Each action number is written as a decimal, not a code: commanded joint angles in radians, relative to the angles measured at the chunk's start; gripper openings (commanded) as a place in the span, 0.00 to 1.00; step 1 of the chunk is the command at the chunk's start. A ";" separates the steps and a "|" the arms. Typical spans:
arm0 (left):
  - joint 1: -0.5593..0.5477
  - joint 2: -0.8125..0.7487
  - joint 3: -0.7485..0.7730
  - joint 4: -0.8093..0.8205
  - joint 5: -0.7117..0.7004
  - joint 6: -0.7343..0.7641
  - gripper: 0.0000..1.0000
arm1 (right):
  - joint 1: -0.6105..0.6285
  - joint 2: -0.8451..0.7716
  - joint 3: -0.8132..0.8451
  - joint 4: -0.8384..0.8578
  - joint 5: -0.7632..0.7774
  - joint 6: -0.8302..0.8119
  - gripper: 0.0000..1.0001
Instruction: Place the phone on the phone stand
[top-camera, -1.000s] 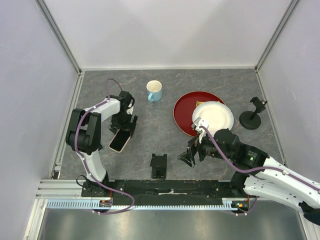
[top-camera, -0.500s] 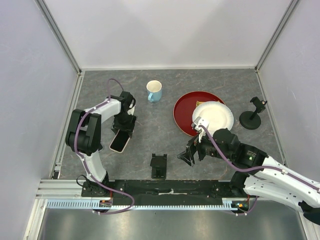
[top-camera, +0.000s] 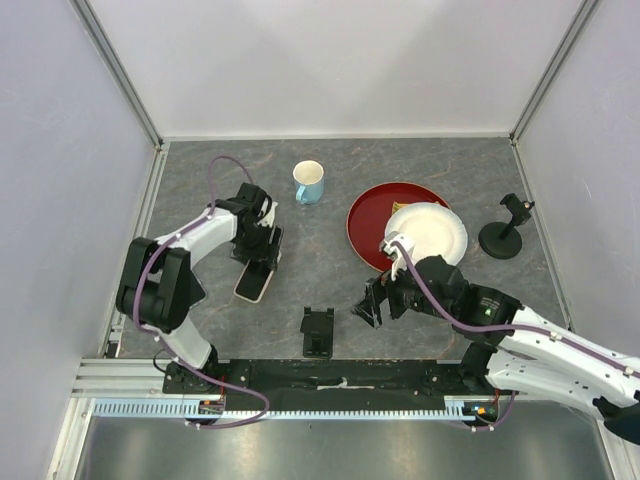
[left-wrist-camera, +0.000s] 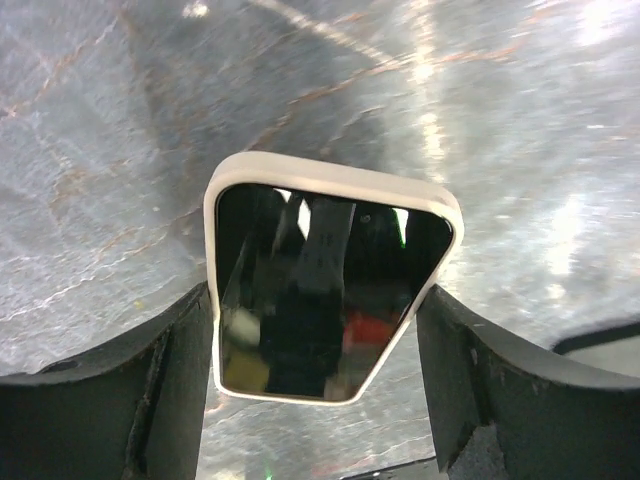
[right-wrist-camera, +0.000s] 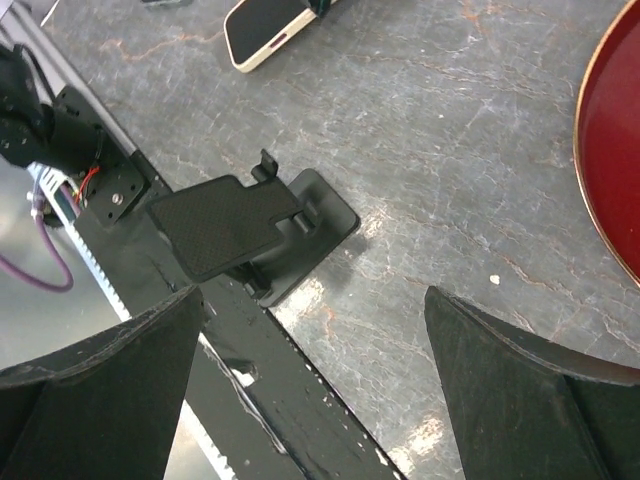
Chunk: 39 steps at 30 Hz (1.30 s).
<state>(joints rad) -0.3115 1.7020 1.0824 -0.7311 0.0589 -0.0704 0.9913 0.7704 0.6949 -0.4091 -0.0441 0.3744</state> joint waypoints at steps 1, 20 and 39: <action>-0.009 -0.137 -0.018 0.153 0.148 -0.048 0.02 | 0.003 0.033 0.017 0.059 0.154 0.182 0.98; -0.127 -0.288 -0.067 0.233 0.222 -0.071 0.02 | -0.207 0.452 0.222 0.274 0.069 0.582 0.79; -0.178 -0.303 -0.068 0.239 0.252 -0.071 0.02 | -0.226 0.854 0.367 0.512 -0.206 0.518 0.60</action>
<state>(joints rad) -0.4709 1.4445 1.0065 -0.5507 0.2604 -0.1154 0.7570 1.5829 1.0218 -0.0074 -0.1947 0.8940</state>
